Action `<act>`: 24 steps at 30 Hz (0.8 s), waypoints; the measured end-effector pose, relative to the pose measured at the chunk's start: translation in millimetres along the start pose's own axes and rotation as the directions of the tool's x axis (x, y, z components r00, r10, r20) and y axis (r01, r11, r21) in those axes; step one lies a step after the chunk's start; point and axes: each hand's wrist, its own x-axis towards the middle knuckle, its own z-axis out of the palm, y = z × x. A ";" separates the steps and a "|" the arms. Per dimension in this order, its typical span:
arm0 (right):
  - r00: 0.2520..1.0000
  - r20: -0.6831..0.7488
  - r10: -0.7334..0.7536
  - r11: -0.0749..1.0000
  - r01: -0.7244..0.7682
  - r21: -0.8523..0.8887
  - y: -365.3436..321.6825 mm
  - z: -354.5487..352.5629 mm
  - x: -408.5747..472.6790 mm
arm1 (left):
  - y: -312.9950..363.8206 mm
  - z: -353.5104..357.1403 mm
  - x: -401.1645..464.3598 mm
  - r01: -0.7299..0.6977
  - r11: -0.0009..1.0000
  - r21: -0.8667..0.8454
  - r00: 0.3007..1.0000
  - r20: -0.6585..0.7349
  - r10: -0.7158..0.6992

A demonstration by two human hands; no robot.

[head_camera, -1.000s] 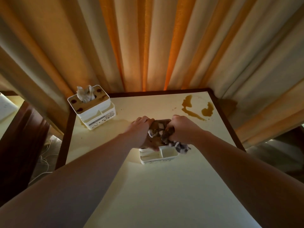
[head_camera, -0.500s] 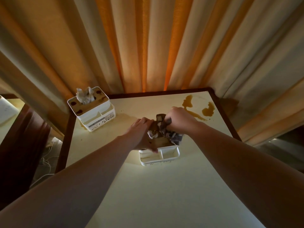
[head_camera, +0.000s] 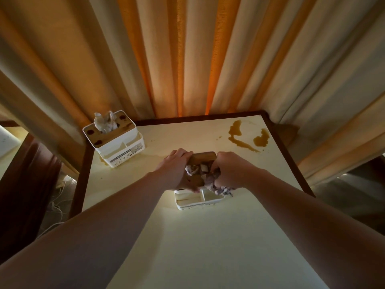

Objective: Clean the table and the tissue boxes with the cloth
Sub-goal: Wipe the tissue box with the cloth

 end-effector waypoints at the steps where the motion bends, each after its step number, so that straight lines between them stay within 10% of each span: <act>1: 1.000 0.017 -0.003 1.000 0.003 0.000 0.5 -1.0 -1.3 | 0.0 0.0 0.2 0.001 1.000 -0.005 1.000 0.001 -0.001; 14: 0.974 -0.225 0.025 1.000 -0.026 -0.003 -2.2 -24.5 41.3 | -1.0 5.5 0.6 0.004 1.000 -0.014 1.000 -0.028 -0.004; 24: 1.000 -0.027 0.008 1.000 -0.008 0.009 -1.5 -5.7 5.1 | -0.6 1.1 1.5 -0.001 0.999 0.043 1.000 -0.005 0.002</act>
